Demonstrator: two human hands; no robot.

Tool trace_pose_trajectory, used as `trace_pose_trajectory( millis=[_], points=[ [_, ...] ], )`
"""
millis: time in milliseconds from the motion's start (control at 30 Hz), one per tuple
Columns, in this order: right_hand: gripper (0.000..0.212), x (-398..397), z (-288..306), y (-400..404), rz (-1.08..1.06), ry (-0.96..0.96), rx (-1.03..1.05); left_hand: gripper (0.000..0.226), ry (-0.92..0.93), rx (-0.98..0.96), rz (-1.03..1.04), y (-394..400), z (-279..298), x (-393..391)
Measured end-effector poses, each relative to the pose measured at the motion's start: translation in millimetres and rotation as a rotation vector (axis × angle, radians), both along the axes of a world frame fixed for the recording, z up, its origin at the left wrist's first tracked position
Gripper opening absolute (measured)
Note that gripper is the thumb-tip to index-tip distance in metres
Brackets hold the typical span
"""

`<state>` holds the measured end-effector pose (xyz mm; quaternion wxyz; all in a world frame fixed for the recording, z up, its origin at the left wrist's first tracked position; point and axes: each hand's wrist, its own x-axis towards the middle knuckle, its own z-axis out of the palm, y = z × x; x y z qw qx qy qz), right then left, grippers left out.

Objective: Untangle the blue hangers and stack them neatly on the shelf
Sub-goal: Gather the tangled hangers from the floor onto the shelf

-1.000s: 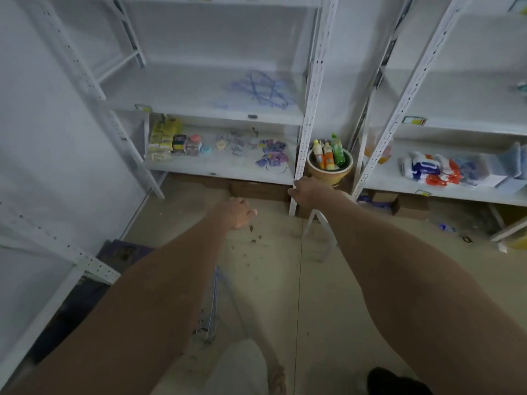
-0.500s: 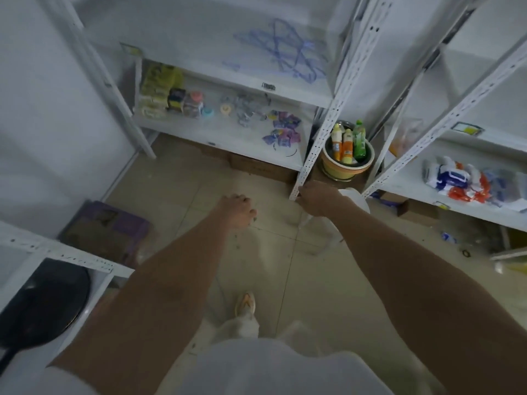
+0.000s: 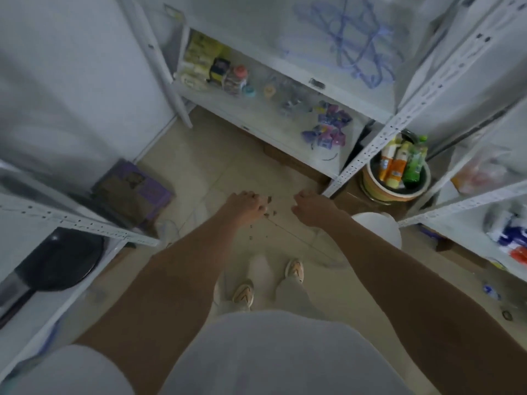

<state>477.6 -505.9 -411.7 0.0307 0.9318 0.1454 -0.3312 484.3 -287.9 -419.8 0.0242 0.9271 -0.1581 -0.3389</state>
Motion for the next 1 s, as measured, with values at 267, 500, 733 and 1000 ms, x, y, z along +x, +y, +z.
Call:
trace_pose_trajectory(
  millis=[267, 500, 733, 1000],
  points=[
    [0.046, 91.1, -43.6, -6.2, 0.04, 0.114, 0.074, 0.052, 0.018, 0.052, 0.304, 4.8, -25.5, 19.9],
    [0.053, 168.7, -87.1, 37.3, 0.245, 0.248, 0.02, 0.059, 0.245, 0.052, 0.593, 30.2, -72.1, 26.4],
    [0.047, 231.7, -104.5, 106.7, 0.615, 0.266, -0.09, 0.053, 0.278, -0.176, 0.936, 47.3, -109.6, 85.2],
    [0.04, 260.5, -127.3, 227.3, 1.031, 0.238, -0.144, 0.049, 0.258, -0.29, 1.379, 74.8, -132.6, 84.2]
  ],
)
